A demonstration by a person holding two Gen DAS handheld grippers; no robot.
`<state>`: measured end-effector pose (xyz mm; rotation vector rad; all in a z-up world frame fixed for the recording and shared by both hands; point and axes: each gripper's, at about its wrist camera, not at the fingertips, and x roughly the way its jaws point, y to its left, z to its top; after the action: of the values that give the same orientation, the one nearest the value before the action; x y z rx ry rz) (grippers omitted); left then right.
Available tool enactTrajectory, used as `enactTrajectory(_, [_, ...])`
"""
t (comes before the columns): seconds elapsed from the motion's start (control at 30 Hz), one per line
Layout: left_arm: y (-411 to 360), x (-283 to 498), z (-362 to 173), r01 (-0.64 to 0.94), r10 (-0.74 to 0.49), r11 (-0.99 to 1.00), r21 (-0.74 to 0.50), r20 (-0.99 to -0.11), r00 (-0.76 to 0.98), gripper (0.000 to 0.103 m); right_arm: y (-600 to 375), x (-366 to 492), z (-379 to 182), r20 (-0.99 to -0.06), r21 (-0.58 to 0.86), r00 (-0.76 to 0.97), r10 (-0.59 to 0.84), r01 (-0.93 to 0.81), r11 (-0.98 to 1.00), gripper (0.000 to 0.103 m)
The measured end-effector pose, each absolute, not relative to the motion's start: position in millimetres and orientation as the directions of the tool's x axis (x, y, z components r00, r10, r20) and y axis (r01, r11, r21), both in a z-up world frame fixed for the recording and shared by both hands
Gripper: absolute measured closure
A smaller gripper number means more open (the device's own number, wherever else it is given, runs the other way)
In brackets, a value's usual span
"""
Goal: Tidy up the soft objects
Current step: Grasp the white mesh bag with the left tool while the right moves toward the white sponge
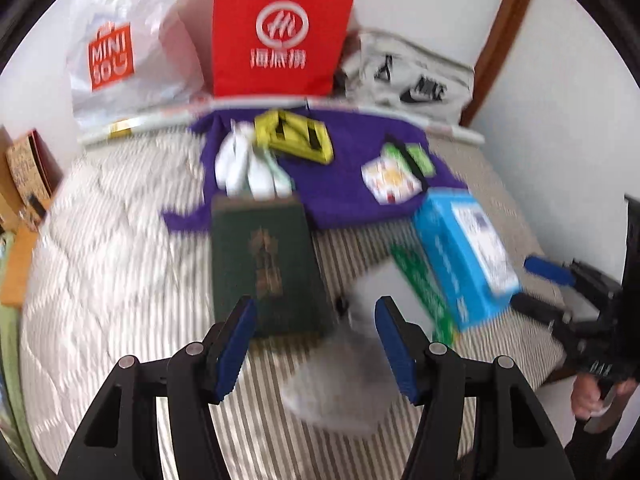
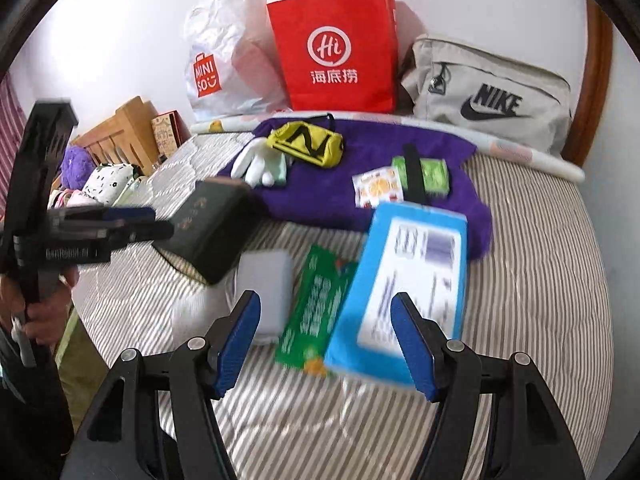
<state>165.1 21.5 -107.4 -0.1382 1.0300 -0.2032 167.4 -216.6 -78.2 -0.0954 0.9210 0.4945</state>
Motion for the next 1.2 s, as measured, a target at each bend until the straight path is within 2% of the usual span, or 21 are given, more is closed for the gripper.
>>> enactTrajectory(0.1, [21,148,-126,0.096,-0.254,0.967,-0.237,-0.845,0.47,0.043,-226,151,-83,-0.782,0.123,0.512,0.355,-0.432,0.894,0.035])
enactTrajectory(0.17, [22,140,-137,0.088,-0.258,0.965,-0.246,-0.846,0.467,0.036,-235,140,-86,-0.774,0.124,0.529,0.347,-0.411,0.903,0.035])
enactTrajectory(0.33, [18,133,-160,0.122,-0.288,0.957,-0.263,-0.817,0.499,0.028,-255,124,-100,-0.785,0.126,0.529,0.323,-0.375,0.918,0.035])
enactTrajectory(0.47, [12,139,-183,0.144,-0.297,0.955,-0.26,-0.821,0.488,0.028,-261,113,-114,-0.806,0.052,0.537,0.25,-0.357,0.933,0.035])
enactTrajectory(0.53, [7,138,-184,0.165,-0.321,0.947,-0.275,-0.798,0.51,0.019,-264,110,-119,-0.811,0.069,0.523,0.262,-0.359,0.931,0.035])
enactTrajectory(0.63, [-5,138,-185,0.211,-0.368,0.929,-0.303,-0.796,0.481,0.016,-265,107,-124,-0.816,0.069,0.515,0.261,-0.362,0.93,0.035])
enactTrajectory(0.73, [-21,136,-187,0.24,-0.31,0.947,-0.215,-0.812,0.495,0.01,-260,105,-126,-0.815,0.065,0.516,0.264,-0.371,0.926,0.035])
enactTrajectory(0.9, [-33,132,-190,0.235,-0.243,0.962,-0.136,-0.816,0.524,0.011,-254,105,-131,-0.821,0.079,0.501,0.276,-0.38,0.922,0.035])
enactTrajectory(0.93, [-34,131,-190,0.234,-0.233,0.964,-0.123,-0.815,0.531,0.014,-253,105,-132,-0.823,0.079,0.497,0.275,-0.379,0.922,0.035])
enactTrajectory(0.97, [-35,130,-190,0.232,-0.215,0.967,-0.102,-0.812,0.542,0.028,-251,105,-134,-0.823,0.083,0.494,0.279,-0.381,0.921,0.035])
enactTrajectory(1.03, [-36,127,-188,0.23,-0.184,0.971,-0.062,-0.808,0.56,0.046,-248,104,-135,-0.823,0.089,0.491,0.287,-0.387,0.918,0.035])
enactTrajectory(1.17, [-30,123,-185,0.265,-0.253,0.956,-0.122,-0.801,0.543,0.082,-241,103,-136,-0.822,0.091,0.488,0.295,-0.398,0.913,0.035])
enactTrajectory(1.2, [-30,121,-186,0.272,-0.265,0.953,-0.133,-0.799,0.539,0.087,-238,103,-136,-0.822,0.091,0.487,0.296,-0.401,0.912,0.035])
